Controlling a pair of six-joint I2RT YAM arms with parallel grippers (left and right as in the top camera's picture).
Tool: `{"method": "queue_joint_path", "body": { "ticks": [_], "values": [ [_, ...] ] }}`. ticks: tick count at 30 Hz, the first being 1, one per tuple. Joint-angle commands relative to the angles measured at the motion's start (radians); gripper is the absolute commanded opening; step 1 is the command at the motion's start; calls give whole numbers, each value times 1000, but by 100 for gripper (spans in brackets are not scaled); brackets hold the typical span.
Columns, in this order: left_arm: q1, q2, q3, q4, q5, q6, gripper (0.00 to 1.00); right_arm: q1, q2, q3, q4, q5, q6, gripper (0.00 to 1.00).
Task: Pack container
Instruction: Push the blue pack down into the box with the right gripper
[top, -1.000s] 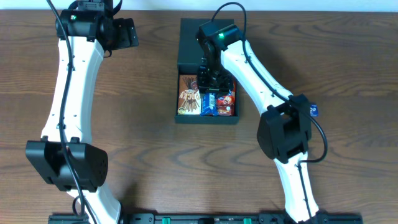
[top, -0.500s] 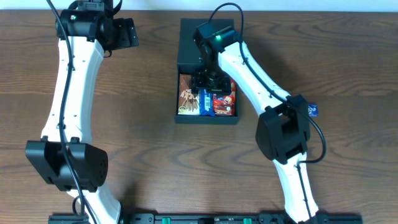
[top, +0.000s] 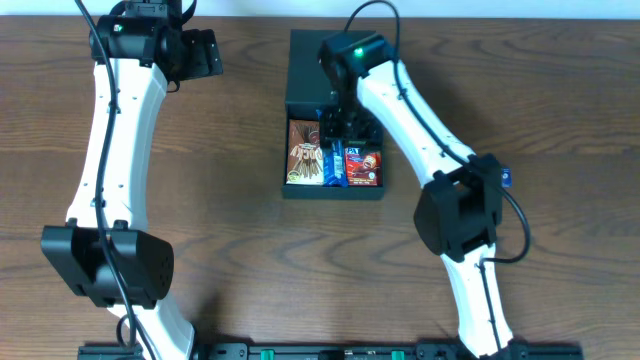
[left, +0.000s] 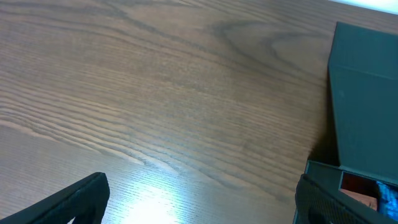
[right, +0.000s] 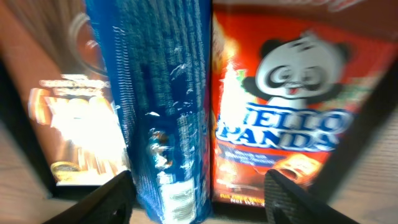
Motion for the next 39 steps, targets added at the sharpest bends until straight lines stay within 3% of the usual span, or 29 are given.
{"method": "queue_joint_path", "body": {
  "ticks": [1, 4, 5, 6, 9, 13, 19, 27, 39],
  "values": [
    [4, 5, 15, -3, -17, 19, 97, -25, -3, 103, -26, 28, -32, 73],
    [4, 5, 15, -3, -17, 19, 97, -36, -4, 199, -60, -24, -83, 77],
    [4, 5, 15, -3, -17, 19, 97, -40, -4, 220, -60, -63, -103, 69],
    [4, 5, 15, -3, -17, 19, 97, -44, -4, 232, -57, -98, -124, 58],
    [4, 5, 15, -3, -17, 19, 97, -58, -3, 239, -50, -242, -254, 1],
    [4, 5, 15, -3, -17, 19, 97, -77, -3, 208, -98, -442, -515, 1],
    [4, 5, 15, 2, -17, 19, 97, -87, -3, 84, -134, -602, -745, 2],
    [4, 5, 15, 2, -17, 18, 97, -98, -3, -134, -27, -604, -760, 2],
    [4, 5, 15, 8, -17, 19, 97, -120, -3, -292, 76, -588, -760, 1]
  ]
}}
